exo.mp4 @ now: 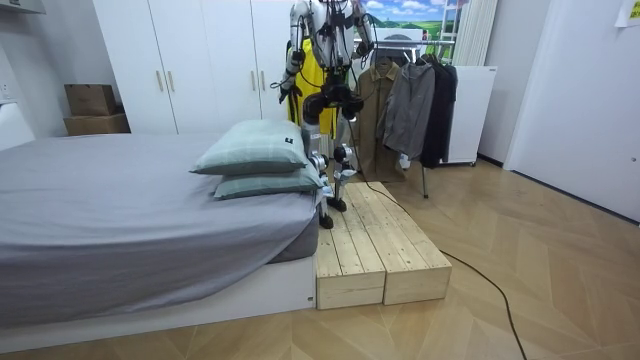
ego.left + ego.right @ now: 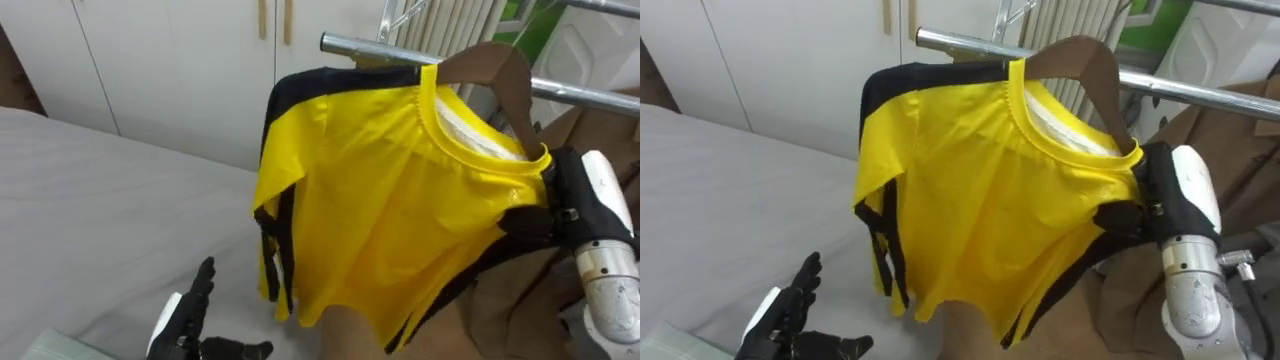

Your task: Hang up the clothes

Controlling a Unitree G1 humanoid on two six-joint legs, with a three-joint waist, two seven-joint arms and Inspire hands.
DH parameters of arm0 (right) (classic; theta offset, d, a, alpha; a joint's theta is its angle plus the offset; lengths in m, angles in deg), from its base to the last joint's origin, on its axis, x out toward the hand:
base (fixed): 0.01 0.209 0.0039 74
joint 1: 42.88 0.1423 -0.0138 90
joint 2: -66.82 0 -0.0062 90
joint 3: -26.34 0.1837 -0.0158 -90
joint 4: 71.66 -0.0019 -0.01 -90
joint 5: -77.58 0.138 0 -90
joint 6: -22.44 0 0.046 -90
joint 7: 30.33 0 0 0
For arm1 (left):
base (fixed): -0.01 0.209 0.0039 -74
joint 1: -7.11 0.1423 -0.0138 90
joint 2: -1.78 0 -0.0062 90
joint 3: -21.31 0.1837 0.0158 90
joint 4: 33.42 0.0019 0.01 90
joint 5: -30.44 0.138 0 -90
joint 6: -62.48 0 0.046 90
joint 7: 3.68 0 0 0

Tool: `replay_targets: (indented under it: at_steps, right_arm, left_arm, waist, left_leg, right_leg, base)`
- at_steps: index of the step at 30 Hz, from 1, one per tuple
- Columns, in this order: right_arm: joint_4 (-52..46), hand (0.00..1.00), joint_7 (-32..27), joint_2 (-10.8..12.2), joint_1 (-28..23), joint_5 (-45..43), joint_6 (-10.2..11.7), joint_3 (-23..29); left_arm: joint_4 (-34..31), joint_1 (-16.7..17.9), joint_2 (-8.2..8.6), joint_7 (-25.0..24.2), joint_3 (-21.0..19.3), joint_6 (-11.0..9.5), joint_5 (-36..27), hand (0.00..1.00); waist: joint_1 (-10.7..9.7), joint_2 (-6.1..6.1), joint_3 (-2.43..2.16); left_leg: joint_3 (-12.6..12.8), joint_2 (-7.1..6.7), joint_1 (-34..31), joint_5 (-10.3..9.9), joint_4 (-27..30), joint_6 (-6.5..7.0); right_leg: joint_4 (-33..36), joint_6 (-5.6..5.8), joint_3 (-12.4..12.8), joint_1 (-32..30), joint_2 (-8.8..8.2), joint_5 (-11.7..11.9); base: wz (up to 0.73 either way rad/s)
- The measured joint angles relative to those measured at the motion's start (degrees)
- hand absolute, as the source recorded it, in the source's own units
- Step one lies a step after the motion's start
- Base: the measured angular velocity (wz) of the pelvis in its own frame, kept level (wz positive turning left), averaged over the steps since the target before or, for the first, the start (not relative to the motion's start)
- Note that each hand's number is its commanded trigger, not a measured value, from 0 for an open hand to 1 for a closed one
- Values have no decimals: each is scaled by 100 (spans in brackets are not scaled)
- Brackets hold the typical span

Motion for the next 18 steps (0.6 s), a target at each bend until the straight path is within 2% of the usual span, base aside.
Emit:
replay_targets:
  at_steps: [5,9,12,18]
  right_arm:
    - [474,100,597,-45,209,455,-213,-1]
    - [1119,100,1158,-210,671,502,-211,0]
    - [1619,100,1469,-348,942,686,-184,0]
    - [2012,100,1894,-352,1069,1065,-160,0]
  left_arm:
    - [-3,-2,-3,7,-68,1,0,0]
    - [-2,-1,4,7,-255,2,615,0]
    - [0,-3,-2,2,-271,2,596,0]
    - [1,-9,-10,0,-344,2,547,0]
  waist:
    - [-23,-60,0]
    - [-134,-181,2]
    - [-134,-206,1]
    - [-124,-226,5]
  left_leg:
    - [-78,-2,-8,0,9,-1]
    - [-112,0,3,3,21,-5]
    - [-111,-4,34,3,30,-5]
    - [-110,-13,98,3,26,-4]
  right_leg:
    - [14,-12,-32,-1,-12,-16]
    - [2,-10,-45,43,-27,-31]
    - [2,-10,-45,73,-33,-31]
    - [-9,7,-61,139,-49,-42]
  base:
    - [6]
    - [5]
    - [1]
    - [0]
